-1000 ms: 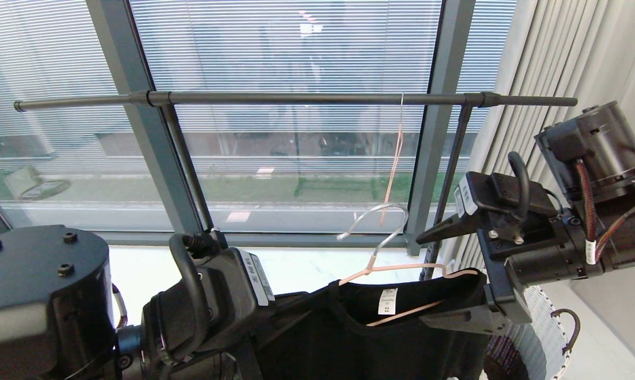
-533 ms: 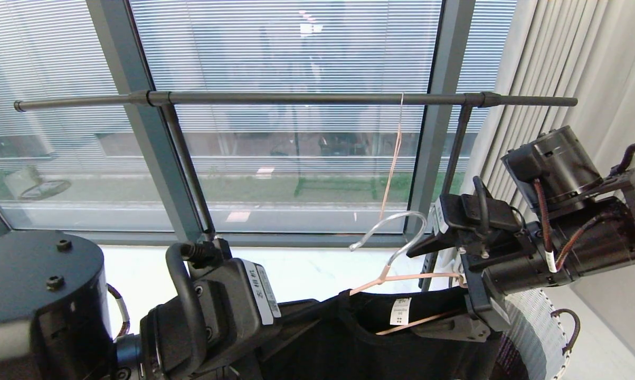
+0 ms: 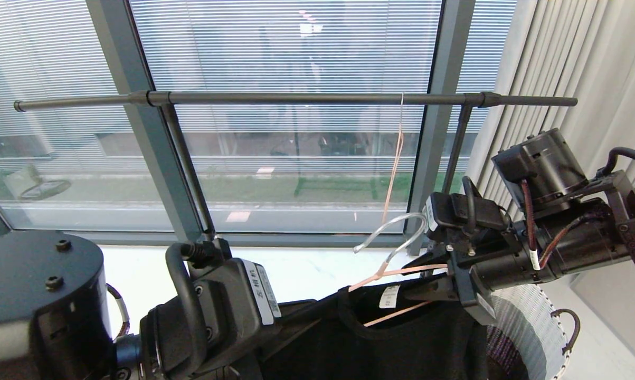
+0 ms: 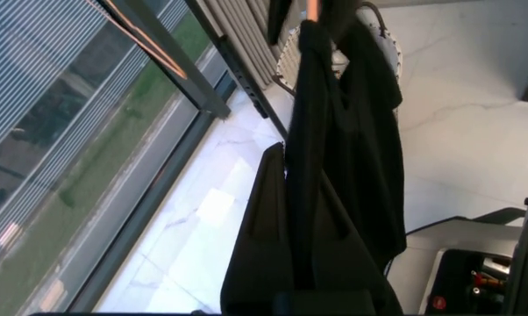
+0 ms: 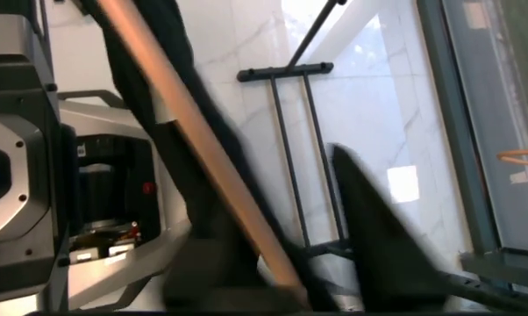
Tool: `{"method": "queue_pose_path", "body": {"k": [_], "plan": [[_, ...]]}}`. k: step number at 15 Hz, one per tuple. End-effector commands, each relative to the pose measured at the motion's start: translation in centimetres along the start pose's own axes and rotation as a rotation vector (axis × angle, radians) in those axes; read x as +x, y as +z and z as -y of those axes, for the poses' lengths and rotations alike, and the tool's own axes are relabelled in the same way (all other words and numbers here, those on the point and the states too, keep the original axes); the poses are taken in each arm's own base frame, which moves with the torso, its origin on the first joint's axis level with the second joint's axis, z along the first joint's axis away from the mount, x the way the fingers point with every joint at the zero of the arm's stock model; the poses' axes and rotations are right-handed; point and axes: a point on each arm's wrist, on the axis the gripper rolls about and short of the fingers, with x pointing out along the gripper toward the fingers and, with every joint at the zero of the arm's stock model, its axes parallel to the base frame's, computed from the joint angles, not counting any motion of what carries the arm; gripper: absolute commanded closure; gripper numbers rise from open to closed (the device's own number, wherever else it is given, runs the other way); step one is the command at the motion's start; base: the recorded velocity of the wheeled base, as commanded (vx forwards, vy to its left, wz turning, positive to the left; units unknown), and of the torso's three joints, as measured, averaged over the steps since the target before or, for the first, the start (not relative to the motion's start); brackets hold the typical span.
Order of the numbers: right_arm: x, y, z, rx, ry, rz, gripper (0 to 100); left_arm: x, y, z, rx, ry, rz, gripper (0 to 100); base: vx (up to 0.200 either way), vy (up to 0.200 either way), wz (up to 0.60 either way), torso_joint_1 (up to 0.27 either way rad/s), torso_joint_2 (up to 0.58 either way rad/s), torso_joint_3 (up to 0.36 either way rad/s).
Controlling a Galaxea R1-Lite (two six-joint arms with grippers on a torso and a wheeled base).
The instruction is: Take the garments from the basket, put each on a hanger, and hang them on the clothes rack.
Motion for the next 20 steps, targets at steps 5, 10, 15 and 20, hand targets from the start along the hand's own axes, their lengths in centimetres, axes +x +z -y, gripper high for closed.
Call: {"method": "queue_pose_path", "body": {"k": [5,10,15,20], "plan": [[-0.5,0.3,-0.1,-0.019,-0.015,0.025,100,-0.1,0.0,0.0,0.0,0.0,0.0,100,0.0,0.0,0.0,0.0,0.0,0.0],[-1.1,-1.2,-1.1,-0.131,-0.088,0.118,100,-0.6,-0.4,0.1,-0.006,0.031,-0.015,0,0.0,0.0,0.0,0.0,0.0,0.0],[-3.6,-2.5,-0.5,-0.132,-0.227,0.165,100,-4.1,-4.0,0.9,-0.025,0.076,-0.078,0,0.0,0.0,0.0,0.0,0.0,0.0],[-4.8,-2.9,0.5,-0.074,-0.3,0.179,100,-7.4,-6.4,1.7,-0.038,0.145,-0.081,0,0.0,0.0,0.0,0.0,0.0,0.0]]}}
